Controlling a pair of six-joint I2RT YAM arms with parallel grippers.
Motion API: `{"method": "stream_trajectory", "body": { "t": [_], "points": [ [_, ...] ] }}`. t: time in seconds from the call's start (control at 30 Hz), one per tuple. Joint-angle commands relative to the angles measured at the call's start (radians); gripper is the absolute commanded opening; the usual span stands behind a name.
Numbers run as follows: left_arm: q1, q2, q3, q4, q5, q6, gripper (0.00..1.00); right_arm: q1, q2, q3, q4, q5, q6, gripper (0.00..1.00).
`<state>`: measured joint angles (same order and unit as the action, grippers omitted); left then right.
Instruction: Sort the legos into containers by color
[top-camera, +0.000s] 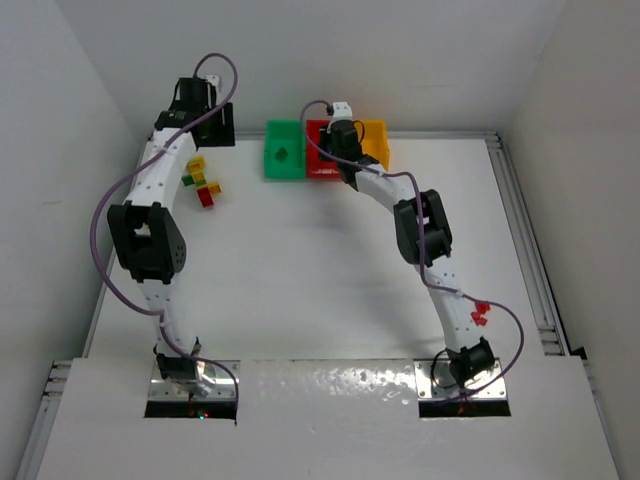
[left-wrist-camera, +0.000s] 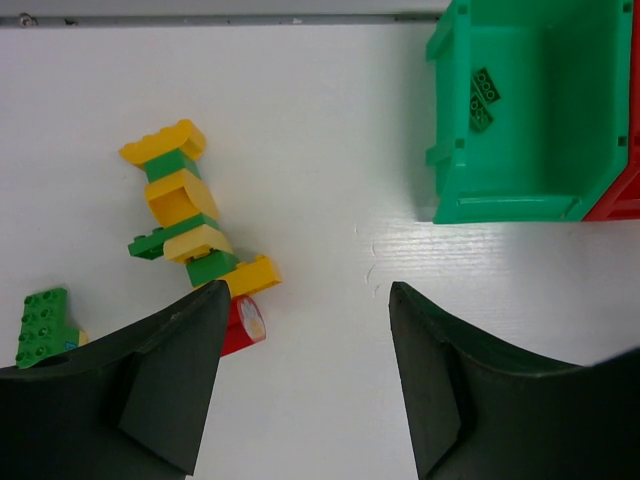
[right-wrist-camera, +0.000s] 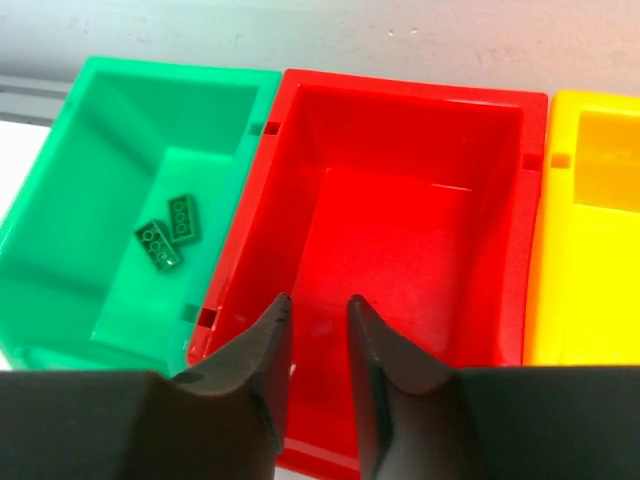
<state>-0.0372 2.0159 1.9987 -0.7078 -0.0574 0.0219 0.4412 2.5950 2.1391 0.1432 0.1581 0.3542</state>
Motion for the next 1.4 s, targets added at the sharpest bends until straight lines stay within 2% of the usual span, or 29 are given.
{"method": "stream_trajectory", "body": {
  "t": [0.0, 0.07, 0.23, 0.33, 0.37, 0.47, 0.5, 0.53, 0.57, 0.6, 0.63, 0.7, 0.73, 0.8, 0.83, 0.93, 1.0, 1.1, 1.23, 1.3, 1.37],
  "points": [
    [0.014, -0.002, 0.002, 0.024, 0.025, 0.003, 0.63, 0.007, -0.069, 0.005, 0.065, 0.005, -0.037, 0.33],
    [0.014, -0.002, 0.002, 0.024, 0.031, 0.003, 0.63, 0.008, -0.078, 0.025, 0.044, -0.012, -0.043, 0.37],
    [0.014, -0.006, 0.002, 0.024, 0.039, 0.000, 0.63, 0.013, -0.145, -0.013, 0.041, 0.010, -0.044, 0.39],
    [0.014, -0.016, 0.009, 0.018, 0.041, 0.004, 0.63, 0.013, -0.248, -0.069, -0.008, 0.072, -0.024, 0.39],
    [0.014, -0.019, 0.017, 0.016, 0.034, 0.009, 0.63, 0.013, -0.328, -0.086, -0.045, 0.084, -0.017, 0.44],
    [0.014, -0.028, 0.025, 0.002, 0.016, 0.019, 0.63, 0.011, -0.491, -0.200, -0.249, 0.127, 0.003, 0.52],
    [0.014, -0.028, 0.029, -0.002, 0.010, 0.021, 0.63, 0.008, -0.616, -0.240, -0.298, 0.130, 0.003, 0.56],
    [0.014, -0.031, 0.029, -0.012, -0.001, 0.023, 0.63, 0.002, -0.681, -0.337, -0.408, 0.133, 0.020, 0.62],
    [0.014, -0.032, 0.028, -0.016, -0.004, 0.026, 0.63, -0.005, -0.743, -0.388, -0.471, 0.135, 0.046, 0.64],
    [0.014, -0.036, 0.029, -0.022, -0.009, 0.027, 0.63, -0.018, -0.862, -0.436, -0.605, 0.135, 0.081, 0.65],
    [0.014, -0.039, 0.026, -0.033, -0.012, 0.027, 0.63, -0.056, -0.919, -0.541, -0.675, 0.130, 0.125, 0.66],
    [0.013, -0.042, 0.025, -0.042, -0.013, 0.030, 0.63, -0.107, -1.025, -0.657, -0.889, 0.103, 0.242, 0.65],
    [0.014, -0.042, 0.025, -0.053, -0.010, 0.033, 0.63, -0.157, -1.120, -0.773, -0.956, 0.115, 0.279, 0.63],
    [0.014, -0.037, 0.035, -0.065, 0.004, 0.033, 0.63, -0.202, -1.205, -0.879, -1.129, 0.168, 0.359, 0.61],
    [0.014, -0.033, 0.043, -0.070, 0.010, 0.032, 0.63, -0.234, -1.287, -0.975, -1.166, 0.190, 0.379, 0.61],
    [0.013, -0.006, 0.093, -0.096, 0.050, 0.032, 0.63, -0.268, -1.398, -1.135, -1.258, 0.265, 0.457, 0.60],
    [0.014, 0.024, 0.130, -0.113, 0.082, 0.038, 0.63, -0.295, -1.473, -1.198, -1.326, 0.274, 0.547, 0.56],
    [0.014, 0.056, 0.196, -0.171, 0.097, 0.059, 0.63, -0.349, -1.546, -1.349, -1.361, 0.268, 0.647, 0.50],
    [0.036, 0.083, 0.227, -0.206, 0.120, 0.084, 0.63, -0.392, -1.586, -1.473, -1.367, 0.268, 0.750, 0.46],
    [0.048, 0.113, 0.261, -0.228, 0.136, 0.092, 0.63, -0.394, -1.593, -1.533, -1.306, 0.271, 0.744, 0.46],
    [0.077, 0.159, 0.319, -0.245, 0.134, 0.093, 0.62, -0.394, -1.590, -1.568, -1.231, 0.242, 0.666, 0.46]
  ]
}}
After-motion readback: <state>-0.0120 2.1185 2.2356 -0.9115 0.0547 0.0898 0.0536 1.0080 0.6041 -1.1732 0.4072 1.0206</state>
